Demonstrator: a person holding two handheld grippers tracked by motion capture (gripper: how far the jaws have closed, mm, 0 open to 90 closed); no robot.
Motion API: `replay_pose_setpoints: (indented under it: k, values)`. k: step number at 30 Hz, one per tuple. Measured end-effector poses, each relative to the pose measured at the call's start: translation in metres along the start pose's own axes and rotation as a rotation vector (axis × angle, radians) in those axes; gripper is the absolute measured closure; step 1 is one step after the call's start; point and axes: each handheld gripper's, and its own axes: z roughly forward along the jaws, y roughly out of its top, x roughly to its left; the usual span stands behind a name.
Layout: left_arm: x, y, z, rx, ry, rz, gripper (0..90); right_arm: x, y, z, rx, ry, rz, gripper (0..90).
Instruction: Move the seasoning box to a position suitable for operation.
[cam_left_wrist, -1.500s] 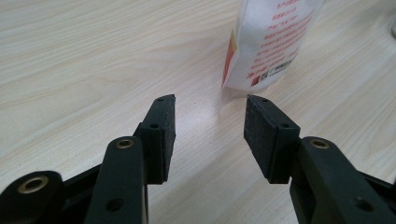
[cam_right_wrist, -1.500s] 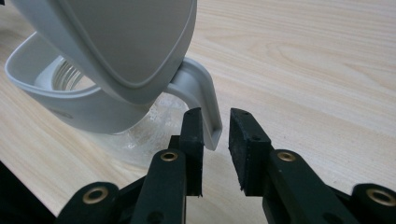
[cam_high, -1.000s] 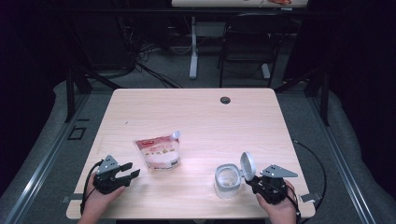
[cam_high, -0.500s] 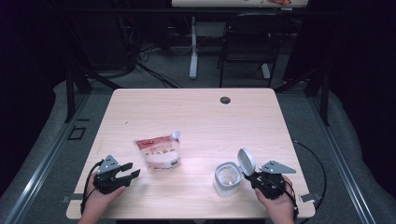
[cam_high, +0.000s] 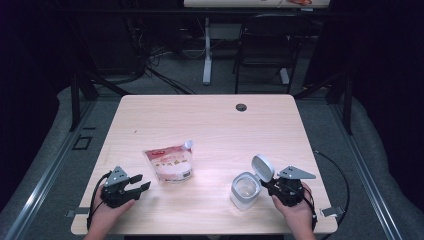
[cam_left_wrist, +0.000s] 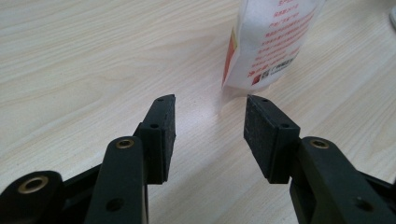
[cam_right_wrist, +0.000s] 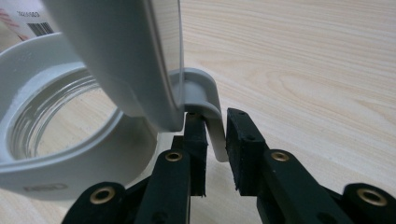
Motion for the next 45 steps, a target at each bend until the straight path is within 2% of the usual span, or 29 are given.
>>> replay_pose_setpoints:
  k: [6,7,8,10,12,19,23,32,39,45]
  values:
    - [0.000,0.000,0.001,0.001,0.001,-0.002,53.8,-0.003,0.004,0.005,-0.013,0.008,0.009,78.8]
    - [0.000,0.000,0.001,0.001,0.001,-0.002,53.8,-0.003,0.005,0.005,-0.012,0.011,0.012,80.8]
    - [0.000,0.000,0.001,0.000,0.002,-0.002,53.8,-0.003,0.006,0.006,-0.022,0.014,0.015,87.2]
    - [-0.001,0.000,0.001,-0.001,0.002,-0.002,53.8,-0.006,0.007,0.006,-0.049,0.027,0.039,85.8]
    - [-0.001,0.000,0.001,-0.001,0.002,-0.001,53.8,-0.008,0.007,0.006,-0.051,0.037,0.058,83.2]
    - [0.000,0.000,0.000,-0.002,0.001,0.000,53.8,-0.008,0.004,0.004,-0.051,0.030,0.063,81.0]
    - [0.000,0.000,0.000,-0.003,0.000,0.000,53.8,-0.006,0.002,0.002,-0.047,0.021,0.049,79.5]
    - [-0.001,0.001,-0.002,-0.011,-0.002,-0.003,54.0,-0.009,-0.003,-0.013,-0.064,0.002,0.046,65.3]
    - [-0.003,0.008,-0.009,-0.055,-0.013,-0.018,54.8,-0.010,-0.002,-0.022,-0.079,0.003,0.056,61.2]
    - [-0.005,0.023,-0.019,-0.110,-0.030,-0.020,53.9,-0.013,-0.004,-0.026,-0.096,0.002,0.059,57.8]
